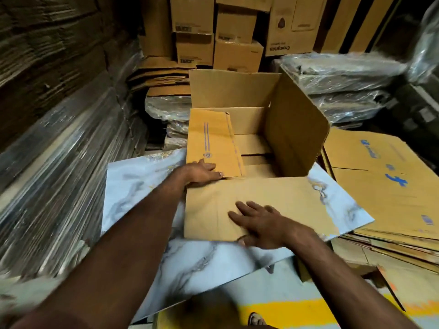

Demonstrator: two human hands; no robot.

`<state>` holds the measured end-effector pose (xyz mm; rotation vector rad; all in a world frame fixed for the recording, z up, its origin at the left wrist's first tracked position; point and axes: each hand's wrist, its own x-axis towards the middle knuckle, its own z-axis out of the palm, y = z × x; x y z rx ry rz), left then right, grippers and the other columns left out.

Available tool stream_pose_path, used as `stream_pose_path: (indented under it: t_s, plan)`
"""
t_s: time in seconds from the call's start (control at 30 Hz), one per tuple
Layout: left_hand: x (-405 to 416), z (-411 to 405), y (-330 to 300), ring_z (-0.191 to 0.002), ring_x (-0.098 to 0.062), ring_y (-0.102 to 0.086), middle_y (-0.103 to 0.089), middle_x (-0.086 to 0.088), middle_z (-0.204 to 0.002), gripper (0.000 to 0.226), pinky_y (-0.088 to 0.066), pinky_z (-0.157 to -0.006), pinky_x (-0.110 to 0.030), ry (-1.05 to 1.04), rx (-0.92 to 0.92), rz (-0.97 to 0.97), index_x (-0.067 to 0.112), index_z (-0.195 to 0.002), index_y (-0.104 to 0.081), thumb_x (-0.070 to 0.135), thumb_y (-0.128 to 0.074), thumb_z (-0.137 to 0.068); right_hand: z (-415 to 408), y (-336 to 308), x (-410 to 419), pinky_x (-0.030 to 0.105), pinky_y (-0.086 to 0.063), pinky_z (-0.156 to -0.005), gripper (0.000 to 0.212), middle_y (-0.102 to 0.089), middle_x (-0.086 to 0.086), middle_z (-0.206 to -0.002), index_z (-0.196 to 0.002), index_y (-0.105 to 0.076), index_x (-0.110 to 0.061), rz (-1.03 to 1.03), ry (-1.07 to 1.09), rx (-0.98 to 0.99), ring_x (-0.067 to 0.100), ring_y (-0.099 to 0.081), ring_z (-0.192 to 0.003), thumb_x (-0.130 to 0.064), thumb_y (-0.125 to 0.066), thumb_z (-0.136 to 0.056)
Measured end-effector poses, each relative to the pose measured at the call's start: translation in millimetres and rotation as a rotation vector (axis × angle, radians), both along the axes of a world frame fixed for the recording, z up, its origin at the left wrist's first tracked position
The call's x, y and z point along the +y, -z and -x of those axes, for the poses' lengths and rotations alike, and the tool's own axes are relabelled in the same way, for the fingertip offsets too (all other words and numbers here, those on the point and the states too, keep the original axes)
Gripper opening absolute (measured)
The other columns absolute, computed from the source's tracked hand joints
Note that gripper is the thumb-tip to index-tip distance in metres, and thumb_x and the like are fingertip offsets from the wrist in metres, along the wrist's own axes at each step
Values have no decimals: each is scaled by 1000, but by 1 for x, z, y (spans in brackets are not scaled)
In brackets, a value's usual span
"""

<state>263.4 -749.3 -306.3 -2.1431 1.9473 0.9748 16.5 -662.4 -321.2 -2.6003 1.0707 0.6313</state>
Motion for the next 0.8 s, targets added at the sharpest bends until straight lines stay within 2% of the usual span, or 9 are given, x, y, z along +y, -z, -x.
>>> stream_pose_path:
  t_s: [0.1, 0.23, 0.33, 0.43, 0.57, 0.63, 0.7, 0.73, 0.8]
  plan:
    - [6, -4, 9, -151, -30, 7, 10, -2, -165, 84, -4, -122, -48, 34, -67, -23, 39, -156, -14, 72, -48, -87, 8, 28, 6, 51, -18, -117, 83, 3, 16, -164, -155, -8, -32, -9, 82, 14, 33, -7, -150, -70, -44, -91]
    - [11, 2, 20, -150, -33, 13, 13, -6, -164, 81, -5, -121, -51, 33, -63, 26, 35, -157, -10, 63, -48, -93, 12, 22, -5, 49, -26, -114, 72, -17, 12, -158, -150, -24, -27, 69, 139, -150, 33, -23, -145, -67, -43, -93]
    - [10, 9, 23, -150, -35, 14, 12, -8, -164, 77, -7, -121, -51, -12, -67, 42, 31, -158, -11, 58, -48, -95, 8, 5, -23, 47, -24, -117, 72, -22, 11, -158, -152, -25, -25, 65, 184, -219, 28, -23, -147, -65, -42, -95]
    - [4, 21, 23, -150, -37, 9, 5, -9, -165, 73, -10, -120, -56, -76, -113, 39, 29, -156, -19, 56, -48, -94, 0, -11, -55, 45, -20, -120, 77, -9, 16, -164, -158, -15, -22, 31, 312, -259, 30, -13, -151, -61, -41, -97]
    - [-11, 45, 11, -146, -37, -15, -18, -17, -159, 71, -19, -115, -55, -125, -234, 39, 21, -147, -31, 61, -47, -91, -13, -28, -107, 50, -15, -121, 82, 8, 16, -165, -158, -2, -24, 117, 430, -283, 32, -4, -152, -61, -41, -97]
    - [-21, 57, 5, -142, -36, -23, -26, -18, -155, 72, -25, -112, -52, -119, -255, 60, 18, -145, -34, 63, -47, -90, -16, -35, -130, 50, -19, -119, 85, 17, 14, -163, -158, 4, -26, 135, 456, -305, 33, -13, -151, -58, -46, -97]
    - [-33, 67, 0, -142, -37, -23, -27, -19, -154, 72, -26, -111, -51, -95, -257, 79, 16, -145, -34, 63, -46, -91, -15, -39, -148, 45, -33, -113, 88, 26, 13, -161, -157, 11, -27, 113, 466, -329, 36, -32, -144, -49, -51, -98]
    - [-39, 71, -1, -142, -37, -23, -27, -20, -154, 72, -27, -111, -51, -88, -256, 80, 16, -145, -34, 63, -45, -91, -13, -39, -156, 44, -36, -112, 91, 32, 13, -159, -157, 12, -26, 119, 462, -327, 37, -32, -144, -46, -54, -98]
    - [-51, 80, -1, -143, -39, -21, -24, -20, -156, 74, -26, -112, -52, -79, -269, 68, 15, -147, -32, 64, -42, -93, -7, -38, -172, 49, -32, -115, 95, 39, 14, -154, -158, 10, -23, 216, 429, -306, 36, -5, -151, -44, -59, -95]
